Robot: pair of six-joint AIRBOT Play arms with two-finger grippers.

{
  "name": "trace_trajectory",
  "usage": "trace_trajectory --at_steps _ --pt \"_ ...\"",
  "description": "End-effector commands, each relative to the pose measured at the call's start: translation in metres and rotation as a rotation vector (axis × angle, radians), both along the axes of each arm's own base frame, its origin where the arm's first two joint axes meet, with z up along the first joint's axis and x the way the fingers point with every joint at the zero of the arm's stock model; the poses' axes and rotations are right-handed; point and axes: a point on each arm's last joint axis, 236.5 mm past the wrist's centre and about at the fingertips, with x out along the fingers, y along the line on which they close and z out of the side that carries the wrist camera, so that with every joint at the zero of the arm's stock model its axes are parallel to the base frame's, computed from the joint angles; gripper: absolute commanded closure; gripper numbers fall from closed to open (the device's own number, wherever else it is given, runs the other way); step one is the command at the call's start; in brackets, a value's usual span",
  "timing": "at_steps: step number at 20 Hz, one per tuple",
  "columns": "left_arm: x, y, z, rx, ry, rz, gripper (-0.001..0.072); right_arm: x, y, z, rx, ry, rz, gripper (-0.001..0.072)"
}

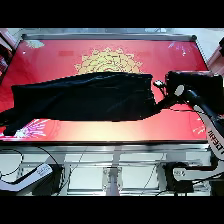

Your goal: Fold the clothes and pants, and hang the long-sleeved shirts on hangers.

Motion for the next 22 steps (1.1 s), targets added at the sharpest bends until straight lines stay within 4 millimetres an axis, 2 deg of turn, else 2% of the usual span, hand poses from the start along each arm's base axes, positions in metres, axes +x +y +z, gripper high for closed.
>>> trace_trajectory --at_steps 1,2,5,9,11,13,18,22 --pt "-0.006 -0.005 -0.002 -0.023 0.023 0.001 0.0259 -0.006 0.011 -0.006 0.049 0.042 -0.014 0.0614" --pt "-0.006 -0.006 -0.002 -0.025 0.026 0.001 0.0259 -0.010 0.012 -0.004 0.054 0.058 -0.008 0.0682" --pt "-0.017 0.001 -0.003 0.004 0.073 -0.001 0.0259 -0.019 0.013 0.014 0.057 0.100 0.015 0.0682" --pt "-0.040 0.019 -0.010 0.039 0.112 0.056 0.0259 0.000 -0.012 0.046 -0.038 0.028 -0.071 0.0681" --pt "-0.050 0.030 -0.021 0.050 0.100 0.096 0.0260 0.008 -0.014 0.061 -0.034 -0.009 -0.107 0.0681" --pt "-0.055 0.038 -0.035 0.062 0.076 0.123 0.0261 0.009 -0.014 0.067 -0.031 -0.012 -0.111 0.0681" --pt "-0.035 0.017 -0.087 -0.099 0.032 0.056 0.0262 0.007 -0.013 0.067 -0.018 0.009 -0.168 0.0681" --pt "-0.026 0.028 -0.109 -0.093 0.024 0.059 0.0261 0.001 -0.012 0.066 -0.016 0.037 -0.175 0.0681"
